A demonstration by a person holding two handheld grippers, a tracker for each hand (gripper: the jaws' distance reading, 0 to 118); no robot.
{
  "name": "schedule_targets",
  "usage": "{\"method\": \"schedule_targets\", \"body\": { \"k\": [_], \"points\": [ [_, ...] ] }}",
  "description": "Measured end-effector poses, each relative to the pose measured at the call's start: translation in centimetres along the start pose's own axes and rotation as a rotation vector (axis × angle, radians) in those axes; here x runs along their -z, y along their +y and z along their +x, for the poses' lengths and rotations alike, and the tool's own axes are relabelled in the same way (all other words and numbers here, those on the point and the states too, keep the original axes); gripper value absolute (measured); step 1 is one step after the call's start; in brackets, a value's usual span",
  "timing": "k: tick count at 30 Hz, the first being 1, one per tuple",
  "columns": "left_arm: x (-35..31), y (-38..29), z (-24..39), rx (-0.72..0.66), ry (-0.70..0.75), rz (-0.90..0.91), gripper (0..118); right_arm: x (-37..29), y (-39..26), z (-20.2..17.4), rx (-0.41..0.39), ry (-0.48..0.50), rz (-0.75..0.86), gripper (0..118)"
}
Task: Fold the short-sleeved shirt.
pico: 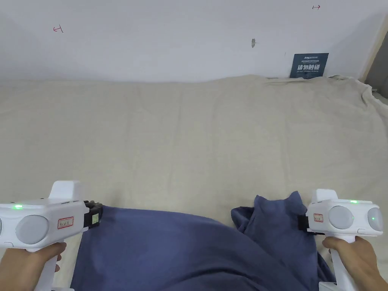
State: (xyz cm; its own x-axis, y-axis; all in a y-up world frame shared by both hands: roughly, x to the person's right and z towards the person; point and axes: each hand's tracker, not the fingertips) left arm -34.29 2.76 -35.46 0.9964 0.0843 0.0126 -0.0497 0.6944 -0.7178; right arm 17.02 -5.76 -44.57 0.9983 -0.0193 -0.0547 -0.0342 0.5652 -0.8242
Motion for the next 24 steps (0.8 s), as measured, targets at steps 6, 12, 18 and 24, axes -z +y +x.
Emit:
{"method": "schedule_targets", "body": {
  "k": [6,12,18,24],
  "points": [
    [-1.2,-0.1,-0.2,-0.018,0.018,0.026,0,-6.3,0.7,-0.2,-0.002,0.046,0.109,2],
    [-4.0,1.2,-1.0,-0.067,0.024,0.083,0,-14.8,2.5,0.9,-0.007,0.059,0.284,2],
    [-7.8,4.7,-0.9,-0.084,0.041,0.184,0,-21.2,6.6,3.0,-0.024,0.055,0.442,2],
    [-11.8,10.6,-1.1,-0.101,0.050,0.306,0,-26.0,12.4,4.5,-0.010,0.057,0.606,2]
  ]
}}
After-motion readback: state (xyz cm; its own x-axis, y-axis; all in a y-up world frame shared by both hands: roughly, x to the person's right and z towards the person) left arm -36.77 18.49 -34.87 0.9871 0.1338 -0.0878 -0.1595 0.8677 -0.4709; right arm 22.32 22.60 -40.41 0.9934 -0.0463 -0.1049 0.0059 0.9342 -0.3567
